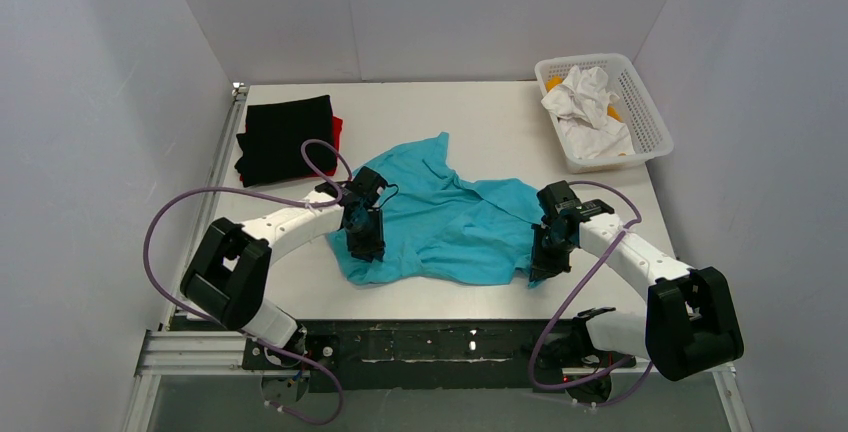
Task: Fold and stack the t-shirts
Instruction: Flatten out the tshirt
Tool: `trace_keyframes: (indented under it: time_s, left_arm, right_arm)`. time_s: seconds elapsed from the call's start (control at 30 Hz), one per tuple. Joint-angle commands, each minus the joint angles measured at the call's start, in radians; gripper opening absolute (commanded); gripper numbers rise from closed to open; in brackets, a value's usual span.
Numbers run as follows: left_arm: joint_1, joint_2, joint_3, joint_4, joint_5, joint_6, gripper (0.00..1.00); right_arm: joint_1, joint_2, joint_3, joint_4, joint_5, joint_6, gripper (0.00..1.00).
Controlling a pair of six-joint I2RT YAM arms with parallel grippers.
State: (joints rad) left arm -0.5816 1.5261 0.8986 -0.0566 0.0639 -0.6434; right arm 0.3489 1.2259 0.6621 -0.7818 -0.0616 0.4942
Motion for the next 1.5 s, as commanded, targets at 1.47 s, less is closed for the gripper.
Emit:
trace_keyframes:
  time_s: [1.47]
  left_arm:
    - [-0.008, -0.321, 0.091, -0.22, -0.204, 0.099, 0.0]
  right_arm:
    - [0.012, -0.185, 0.242, -0.179, 0.173, -0.025, 0.01]
